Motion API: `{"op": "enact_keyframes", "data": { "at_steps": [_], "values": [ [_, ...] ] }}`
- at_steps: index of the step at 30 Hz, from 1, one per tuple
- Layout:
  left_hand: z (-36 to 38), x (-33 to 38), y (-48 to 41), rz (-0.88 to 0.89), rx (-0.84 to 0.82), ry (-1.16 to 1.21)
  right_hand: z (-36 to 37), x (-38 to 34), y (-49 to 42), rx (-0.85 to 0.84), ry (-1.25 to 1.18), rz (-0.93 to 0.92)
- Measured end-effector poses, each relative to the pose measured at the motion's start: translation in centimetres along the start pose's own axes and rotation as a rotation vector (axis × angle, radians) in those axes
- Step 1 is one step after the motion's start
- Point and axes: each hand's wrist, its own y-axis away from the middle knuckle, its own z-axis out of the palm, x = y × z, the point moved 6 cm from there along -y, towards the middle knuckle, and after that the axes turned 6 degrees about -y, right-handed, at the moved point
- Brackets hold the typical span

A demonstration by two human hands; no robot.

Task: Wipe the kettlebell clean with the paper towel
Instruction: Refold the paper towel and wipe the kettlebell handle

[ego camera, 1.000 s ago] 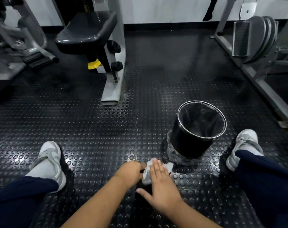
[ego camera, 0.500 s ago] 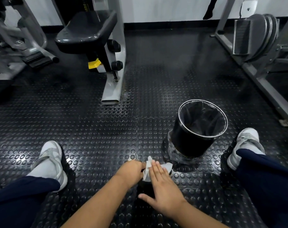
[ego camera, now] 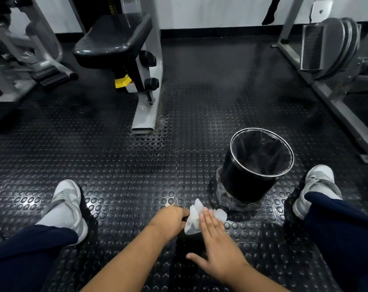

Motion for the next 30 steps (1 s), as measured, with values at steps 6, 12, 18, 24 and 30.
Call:
{"op": "enact_keyframes", "data": {
  "at_steps": [6,12,18,24,30],
  "values": [
    [0.1,0.0,-0.2,-0.013,-0.036,-0.045,-0.5,1.7,-1.5,-0.075,-0.074,0.114],
    [0.3,0.0,-0.2,-0.019,-0.015,-0.08,0.0,-0.4,0.8,-0.104,-0.051,-0.014],
    [0.2,0.5,0.1,-0.019,-0.076,-0.088,0.5,1.2,0.7,-0.071,-0.101,0.129],
    [-0.6,0.6,0.3,-0.028,-0.047,-0.114,0.3,-1.4,-0.2,-0.033,-0.051,-0.016],
    [-0.7,0.8,0.3,-0.027,-0.074,-0.121,0.7,2.2,0.0,-0.025,-0.087,0.114]
  ]
}}
